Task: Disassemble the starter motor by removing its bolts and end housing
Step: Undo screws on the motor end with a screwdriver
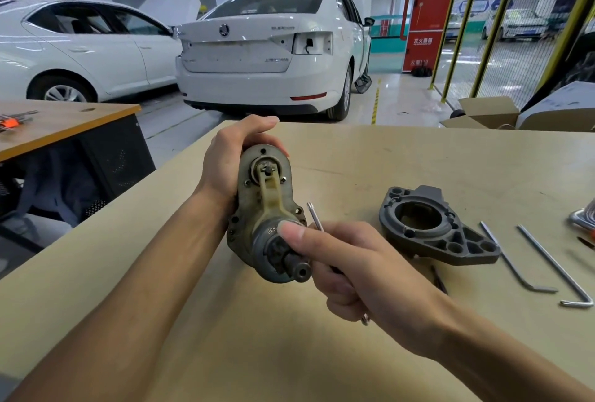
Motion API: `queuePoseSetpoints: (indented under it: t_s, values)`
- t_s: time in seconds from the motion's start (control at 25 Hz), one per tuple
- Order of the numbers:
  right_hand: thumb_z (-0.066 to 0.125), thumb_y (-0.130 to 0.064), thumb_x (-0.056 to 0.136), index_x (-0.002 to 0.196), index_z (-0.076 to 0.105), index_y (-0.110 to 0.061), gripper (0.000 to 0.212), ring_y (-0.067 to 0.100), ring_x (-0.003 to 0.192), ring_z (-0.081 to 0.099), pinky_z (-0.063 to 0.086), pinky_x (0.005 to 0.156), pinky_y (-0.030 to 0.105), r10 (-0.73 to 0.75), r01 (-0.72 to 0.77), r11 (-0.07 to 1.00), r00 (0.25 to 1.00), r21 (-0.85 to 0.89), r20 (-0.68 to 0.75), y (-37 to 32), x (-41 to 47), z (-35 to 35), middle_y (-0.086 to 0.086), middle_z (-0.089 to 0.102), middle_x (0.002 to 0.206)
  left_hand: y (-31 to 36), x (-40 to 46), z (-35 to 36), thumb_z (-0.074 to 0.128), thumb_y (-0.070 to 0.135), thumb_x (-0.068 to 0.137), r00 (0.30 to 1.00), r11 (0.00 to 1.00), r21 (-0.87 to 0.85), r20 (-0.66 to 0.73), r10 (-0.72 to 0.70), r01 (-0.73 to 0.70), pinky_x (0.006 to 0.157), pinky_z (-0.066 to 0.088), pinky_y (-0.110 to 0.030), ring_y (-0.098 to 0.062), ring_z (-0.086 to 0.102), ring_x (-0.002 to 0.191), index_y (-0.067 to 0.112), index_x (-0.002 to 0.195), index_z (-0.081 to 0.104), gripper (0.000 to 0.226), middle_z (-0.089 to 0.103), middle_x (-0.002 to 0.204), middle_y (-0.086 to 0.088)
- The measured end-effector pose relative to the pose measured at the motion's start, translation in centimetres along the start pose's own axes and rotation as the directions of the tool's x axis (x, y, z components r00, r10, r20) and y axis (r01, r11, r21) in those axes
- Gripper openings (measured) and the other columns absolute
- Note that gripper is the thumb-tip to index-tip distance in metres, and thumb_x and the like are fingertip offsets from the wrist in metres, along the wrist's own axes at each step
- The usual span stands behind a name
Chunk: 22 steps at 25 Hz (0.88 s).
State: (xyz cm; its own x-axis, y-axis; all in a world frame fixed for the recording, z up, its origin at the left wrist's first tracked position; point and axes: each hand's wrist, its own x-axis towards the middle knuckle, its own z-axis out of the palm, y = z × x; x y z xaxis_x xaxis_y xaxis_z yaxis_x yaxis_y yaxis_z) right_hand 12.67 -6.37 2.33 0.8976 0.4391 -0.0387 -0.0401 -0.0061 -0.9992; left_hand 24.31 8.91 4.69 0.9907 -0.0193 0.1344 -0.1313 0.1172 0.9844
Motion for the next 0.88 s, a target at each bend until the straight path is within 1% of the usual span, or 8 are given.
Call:
queuePoseSetpoints:
  t_s: [0.12,0.2,0.32,0.48,0.6,0.68,0.76,0.88]
  values:
    - [0.047,-0.051,0.098,0.071,0.069,-0.027,0.042,0.009,0.051,0.043,0.033,0.05,0.023,0.024,-0.098,0.949,0.97,-0.301,-0.24,0.4,1.0,-0.9,-0.013,0.048,0.055,-0.7,0.0,0.1,0.067,0.038,0.083,0.997,0.996,0.024,-0.013,0.081,-0.081,0.055,0.048,-0.026,-0.025,0.056,0.058,0.005,0.056,0.069,0.042,0.064,0.064,-0.016]
    - [0.041,-0.03,0.104,0.098,0.066,-0.019,0.027,0.011,0.071,0.057,0.043,0.058,0.024,-0.07,-0.19,0.796,0.914,-0.575,-0.399,1.4,2.0,-1.7,-0.006,0.061,0.078,-1.4,-0.1,0.6,0.07,0.038,0.082,0.984,0.983,0.061,-0.038,0.175,-0.173,0.056,0.051,-0.025,-0.023,0.058,0.055,0.009,0.051,0.069,0.043,0.066,0.062,-0.016]
    - [0.046,-0.007,0.097,0.109,0.056,-0.013,0.017,0.02,0.09,0.054,0.044,0.072,0.028,-0.165,-0.251,0.562,0.899,-0.788,-0.405,2.6,2.7,-2.5,0.006,0.057,0.108,-2.0,-0.1,1.6,0.071,0.045,0.079,0.966,0.966,0.095,-0.072,0.248,-0.241,0.065,0.051,-0.03,-0.021,0.063,0.058,0.013,0.048,0.07,0.044,0.069,0.062,-0.013]
    - [0.052,-0.003,0.094,0.13,0.051,-0.012,0.037,0.023,0.113,0.049,0.04,0.089,0.027,-0.24,-0.222,0.483,0.897,-0.847,-0.372,3.2,1.8,-3.1,0.007,0.047,0.131,-2.5,0.3,2.1,0.059,0.051,0.083,0.943,0.942,0.111,-0.064,0.326,-0.318,0.071,0.049,-0.033,-0.023,0.064,0.062,0.013,0.051,0.072,0.051,0.069,0.062,-0.013]
    - [0.051,-0.018,0.099,0.13,0.057,-0.014,0.032,0.02,0.107,0.055,0.043,0.089,0.027,-0.452,-0.144,0.496,0.8,-0.856,-0.396,2.5,-0.4,-4.3,0.003,0.055,0.124,-2.9,-0.1,1.0,0.048,0.05,0.086,0.873,0.875,0.079,0.154,0.463,-0.478,0.067,0.048,-0.03,-0.022,0.062,0.065,0.017,0.059,0.074,0.049,0.069,0.065,-0.007]
    - [0.05,-0.021,0.098,0.119,0.062,-0.014,0.026,0.021,0.098,0.055,0.044,0.082,0.03,-0.489,-0.243,0.471,0.729,-0.848,-0.48,1.9,-1.8,-6.4,0.003,0.059,0.113,-3.3,-0.1,0.6,0.049,0.048,0.086,0.75,0.688,0.306,0.346,0.564,-0.658,0.066,0.049,-0.032,-0.018,0.062,0.068,0.021,0.07,0.073,0.04,0.069,0.069,0.0]
    - [0.049,-0.024,0.098,0.116,0.06,-0.014,0.023,0.022,0.095,0.053,0.045,0.081,0.034,-0.416,-0.411,0.417,0.706,-0.811,-0.572,1.6,-3.5,-8.5,0.005,0.058,0.109,-3.3,0.1,1.1,0.053,0.05,0.083,0.708,0.541,0.462,0.383,0.593,-0.703,0.066,0.049,-0.035,-0.018,0.063,0.067,0.015,0.073,0.073,0.042,0.069,0.068,0.005]
    - [0.047,-0.026,0.1,0.117,0.057,-0.015,0.022,0.015,0.091,0.043,0.036,0.077,0.027,-0.41,-0.482,0.318,0.706,-0.816,-0.577,1.9,-5.6,-9.3,0.003,0.056,0.11,-3.1,-0.8,2.0,0.054,0.05,0.079,0.74,0.611,0.424,0.298,0.602,-0.668,0.06,0.046,-0.028,-0.005,0.059,0.06,0.026,0.067,0.069,0.031,0.066,0.061,0.018]
